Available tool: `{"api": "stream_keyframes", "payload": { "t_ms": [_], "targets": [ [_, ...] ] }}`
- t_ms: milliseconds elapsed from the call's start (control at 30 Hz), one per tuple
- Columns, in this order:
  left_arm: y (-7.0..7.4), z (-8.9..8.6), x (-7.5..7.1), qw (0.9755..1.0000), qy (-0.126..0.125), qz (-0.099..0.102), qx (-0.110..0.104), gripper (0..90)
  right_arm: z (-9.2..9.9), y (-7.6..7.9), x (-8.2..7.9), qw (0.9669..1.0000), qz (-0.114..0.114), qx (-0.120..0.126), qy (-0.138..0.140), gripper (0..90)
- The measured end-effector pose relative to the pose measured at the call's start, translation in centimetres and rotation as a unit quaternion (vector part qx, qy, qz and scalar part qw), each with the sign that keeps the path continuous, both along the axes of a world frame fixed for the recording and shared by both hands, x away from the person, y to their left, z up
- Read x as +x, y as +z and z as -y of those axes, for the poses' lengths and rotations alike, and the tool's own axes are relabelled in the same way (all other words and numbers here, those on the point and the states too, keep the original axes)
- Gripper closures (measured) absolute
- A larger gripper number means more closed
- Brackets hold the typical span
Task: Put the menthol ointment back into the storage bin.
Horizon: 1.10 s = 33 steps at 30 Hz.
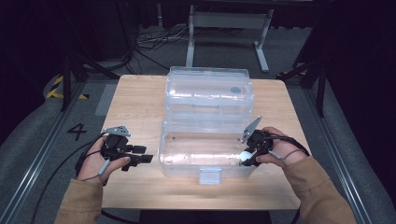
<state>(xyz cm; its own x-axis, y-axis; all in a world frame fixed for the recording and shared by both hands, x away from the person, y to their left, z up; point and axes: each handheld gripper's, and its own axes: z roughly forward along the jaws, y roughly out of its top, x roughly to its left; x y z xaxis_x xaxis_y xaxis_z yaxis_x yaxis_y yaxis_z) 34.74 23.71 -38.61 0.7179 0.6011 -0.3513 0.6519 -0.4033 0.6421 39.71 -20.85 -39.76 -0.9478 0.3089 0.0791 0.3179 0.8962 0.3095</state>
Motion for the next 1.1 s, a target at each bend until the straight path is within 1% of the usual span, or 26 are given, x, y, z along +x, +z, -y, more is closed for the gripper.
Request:
{"api": "stream_keyframes", "payload": {
  "t_ms": [400, 433, 533, 867, 900, 1100],
  "targets": [
    [0.0, -0.1, 0.0, 1.0000, 0.002, -0.001, -0.001, 47.0, -0.4, -0.2, 0.0, 0.9999, 0.000, -0.009, 0.009, 50.4],
    [0.0, -0.1, 0.0, 1.0000, 0.003, -0.001, -0.002, 47.0, -0.5, -0.3, 0.1, 0.9998, 0.001, -0.012, 0.013, 50.4],
    [0.0, -0.2, 0.0, 1.0000, 0.002, -0.001, -0.001, 47.0, -0.7, -0.4, 0.1, 0.9998, 0.002, -0.015, 0.013, 50.4],
    [-0.1, -0.2, 0.1, 1.0000, 0.000, -0.003, 0.001, 47.0, -1.2, -0.6, 0.2, 0.9995, 0.000, -0.022, 0.022, 50.3],
    [-0.1, -0.2, 0.1, 1.0000, 0.000, -0.003, 0.001, 47.0, -1.2, -0.7, 0.2, 0.9996, 0.000, -0.019, 0.022, 50.3],
    [-0.2, -0.2, 0.1, 1.0000, 0.001, -0.005, 0.000, 47.0, -1.5, -0.8, 0.2, 0.9995, -0.001, -0.023, 0.023, 50.3]
  ]
}}
